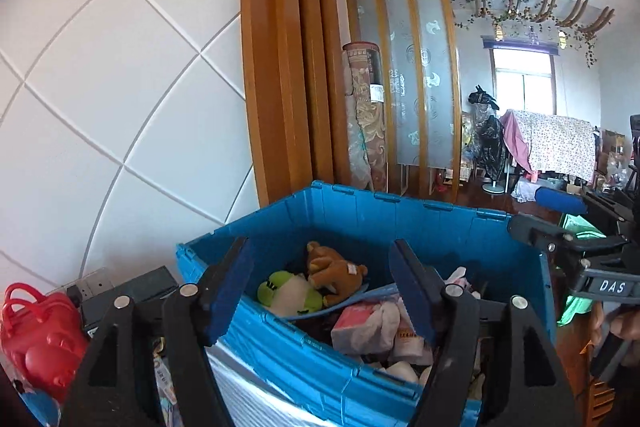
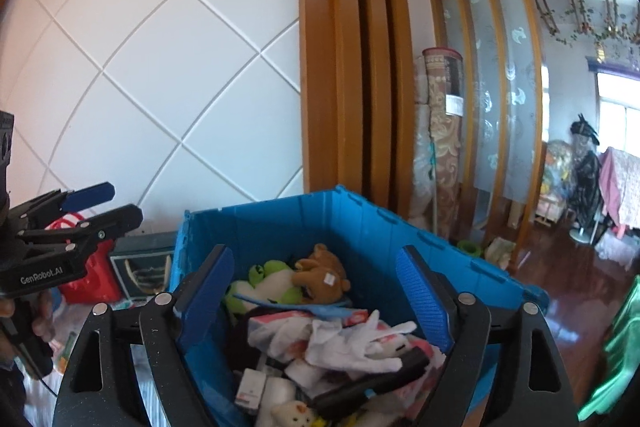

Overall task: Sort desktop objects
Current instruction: 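Carry the brown bear plush into the blue crate and release it, then return the right tool to the pile toward the green-shirted pink pig plush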

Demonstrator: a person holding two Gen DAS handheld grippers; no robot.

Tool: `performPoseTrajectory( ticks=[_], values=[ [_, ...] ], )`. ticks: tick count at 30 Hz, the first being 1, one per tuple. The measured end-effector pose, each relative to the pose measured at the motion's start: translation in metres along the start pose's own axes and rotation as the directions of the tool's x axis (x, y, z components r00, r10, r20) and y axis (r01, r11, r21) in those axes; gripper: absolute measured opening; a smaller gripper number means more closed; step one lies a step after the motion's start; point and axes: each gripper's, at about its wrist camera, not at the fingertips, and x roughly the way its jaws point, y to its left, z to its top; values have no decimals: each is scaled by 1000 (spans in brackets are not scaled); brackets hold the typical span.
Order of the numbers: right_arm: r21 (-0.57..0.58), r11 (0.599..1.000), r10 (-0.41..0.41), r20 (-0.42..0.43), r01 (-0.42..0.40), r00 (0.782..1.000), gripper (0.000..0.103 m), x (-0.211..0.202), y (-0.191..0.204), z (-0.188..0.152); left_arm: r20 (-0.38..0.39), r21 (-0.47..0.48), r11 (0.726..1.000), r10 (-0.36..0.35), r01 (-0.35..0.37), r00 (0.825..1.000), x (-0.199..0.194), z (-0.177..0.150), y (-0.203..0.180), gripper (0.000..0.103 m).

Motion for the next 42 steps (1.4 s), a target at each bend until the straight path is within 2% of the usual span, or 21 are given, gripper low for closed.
performPoseTrajectory(
  ticks=[4,8,12,20,29,35,37,39,42],
  values=[
    [-10,999,49,36,-49,998,85,-11,15,1,-23,-58,997,55,-57,998,-21,-26,12,69],
    [-30,989,146,48,-145,988,85,-16,30,1,-47,-71,985,152,-155,987,-45,-55,22,69],
    [-72,974,220,51,-216,974,86,-20,57,-4,-80,-89,963,248,-255,965,-68,-80,39,69],
    [-109,938,334,17,-330,942,86,-26,119,-14,-103,-139,914,369,-381,924,-123,-111,80,69],
    [-91,887,449,-57,-452,892,86,-35,223,-39,-175,-138,854,478,-502,861,-210,-162,153,69],
    [-105,864,483,-98,-492,870,86,-48,301,-63,-207,-77,811,556,-580,805,-272,-207,205,69],
    [-110,854,496,-126,-509,859,87,-49,326,-77,-231,-63,786,587,-614,776,-288,-226,224,69],
    [-123,836,513,-167,-534,842,87,-48,351,-92,-285,-73,754,611,-652,739,-301,-245,242,69],
    [-156,794,545,-247,-588,801,87,-40,387,-115,-343,-91,709,637,-700,690,-321,-271,264,69]
  ],
)
